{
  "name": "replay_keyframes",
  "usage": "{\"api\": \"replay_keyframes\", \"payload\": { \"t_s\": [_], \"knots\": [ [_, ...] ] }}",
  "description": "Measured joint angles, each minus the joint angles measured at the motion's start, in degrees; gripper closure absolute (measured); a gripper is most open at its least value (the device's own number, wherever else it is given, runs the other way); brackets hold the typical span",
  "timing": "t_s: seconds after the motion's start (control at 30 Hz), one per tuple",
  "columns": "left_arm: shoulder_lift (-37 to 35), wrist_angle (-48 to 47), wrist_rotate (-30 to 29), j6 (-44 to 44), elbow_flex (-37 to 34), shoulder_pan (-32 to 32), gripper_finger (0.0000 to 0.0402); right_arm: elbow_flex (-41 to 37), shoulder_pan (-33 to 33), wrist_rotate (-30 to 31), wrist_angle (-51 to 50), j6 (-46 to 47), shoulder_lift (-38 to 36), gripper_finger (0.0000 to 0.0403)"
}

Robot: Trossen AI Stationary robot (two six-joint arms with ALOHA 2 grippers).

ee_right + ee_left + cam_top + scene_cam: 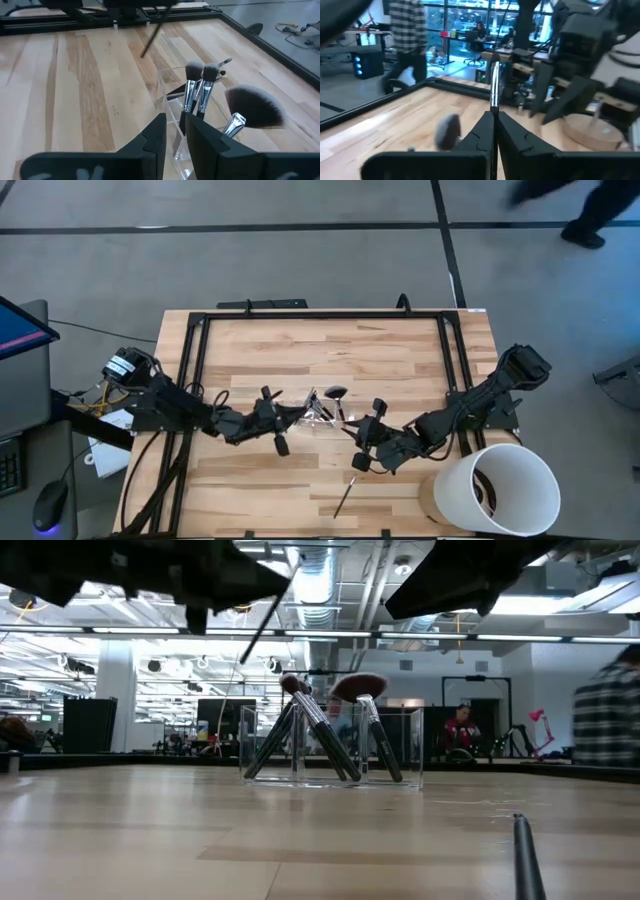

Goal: Put items in baskets/containers
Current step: Put the eyeshadow brush into the left section of the transparent organizer

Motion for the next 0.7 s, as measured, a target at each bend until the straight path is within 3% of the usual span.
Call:
{"api": "replay_keyframes", "payload": {
  "t_s": [0.23,0.5,0.7],
  "knots": [
    [3.34,5.91,3.55,2.72,0.0,3.78,0.0392,0.0,1.82,0.38,-0.07,1.82,0.02,0.0337],
    [6.74,26.52,8.91,4.26,-7.31,6.08,0.0392,0.0,5.67,5.05,-0.07,6.33,0.02,0.0337],
    [7.54,26.72,11.22,2.36,-8.7,8.49,0.0392,0.0,6.31,7.37,0.48,7.75,0.02,0.0337]
  ]
}}
